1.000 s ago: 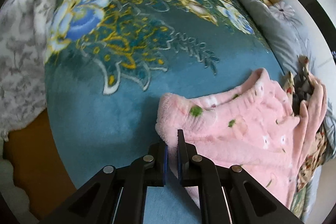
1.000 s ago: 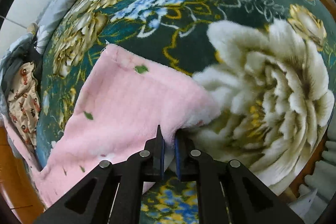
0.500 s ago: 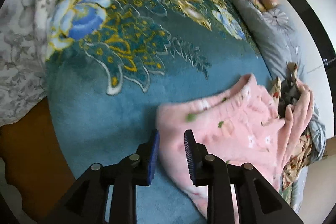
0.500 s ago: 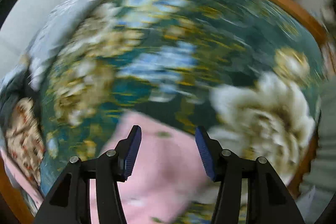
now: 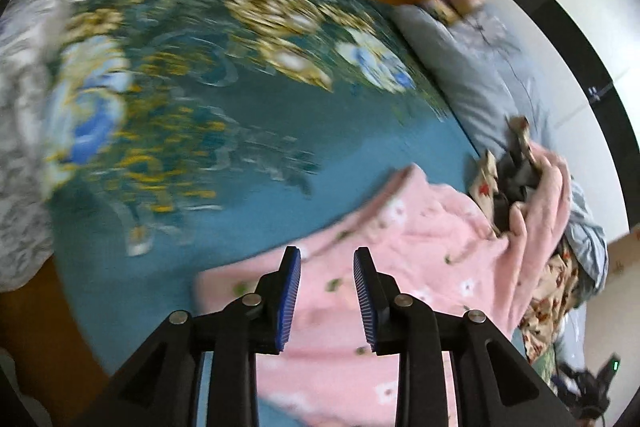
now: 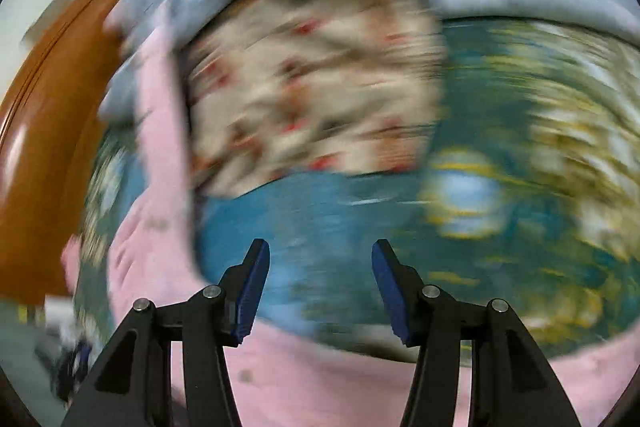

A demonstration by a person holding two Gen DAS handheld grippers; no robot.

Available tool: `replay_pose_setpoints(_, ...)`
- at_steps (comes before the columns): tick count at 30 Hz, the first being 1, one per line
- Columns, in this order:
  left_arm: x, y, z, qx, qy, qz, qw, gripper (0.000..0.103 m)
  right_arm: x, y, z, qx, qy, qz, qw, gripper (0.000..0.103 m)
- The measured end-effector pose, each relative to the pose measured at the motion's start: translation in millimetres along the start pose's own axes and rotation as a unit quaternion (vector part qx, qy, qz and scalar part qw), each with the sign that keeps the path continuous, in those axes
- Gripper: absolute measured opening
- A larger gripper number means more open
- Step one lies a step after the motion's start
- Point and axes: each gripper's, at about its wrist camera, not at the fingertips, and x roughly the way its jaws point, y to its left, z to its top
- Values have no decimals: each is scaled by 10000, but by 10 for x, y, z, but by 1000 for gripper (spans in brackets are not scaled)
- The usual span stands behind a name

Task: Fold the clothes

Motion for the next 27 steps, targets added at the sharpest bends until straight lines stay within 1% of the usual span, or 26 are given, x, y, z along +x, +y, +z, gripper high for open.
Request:
replay_pose_setpoints(3,335,-248,83,217,251,-125,9994,31,336,516,78,-472,306,378,9977,55)
replay_pose_setpoints(5,530,-381,144,332,396,-131,9986,31,493,800,175,-745,390,583,9948,55)
replay_pose_setpoints(7,733,-475,209,370,536,-182,9977,31,607,1080,353,-1053,321,638,9919,55)
replay_pose_setpoints(10,1006,-590,274,442,700,-207,9963,31,711,1434,755,-1447,-35,539,9880,55)
replay_pose_setpoints(12,1167,-650,297,501,782,-190,9955,31,770,1644,1078,-1595,-329,371,9860,55)
replay_pose_setpoints(15,1320,-633,281,477,853,-151,9951,31,878,1894,1512,-1609,-725,66,9843,55)
replay_pose_setpoints(18,1330,-559,286,348,807,-317,9956,31,996,2083,1885,-1652,-1033,-308,9803,55)
replay_pose_setpoints(21,1289,-508,303,247,804,-387,9957,31,1115,2282,2197,-1801,-1297,-765,9721,55)
replay_pose_setpoints(23,1251,-489,307,193,795,-407,9958,31,1216,2395,2357,-1927,-1386,-1141,9647,55)
replay_pose_setpoints(24,1220,-495,303,182,780,-397,9960,31,1303,2455,2440,-1962,-1359,-1363,9615,55)
replay_pose_setpoints(26,1185,-521,302,197,764,-369,9962,31,1399,2474,2518,-1927,-1211,-1546,9614,54)
replay_pose_setpoints(27,1155,-535,293,226,756,-353,9963,31,1423,2473,2531,-1879,-1149,-1629,9617,39)
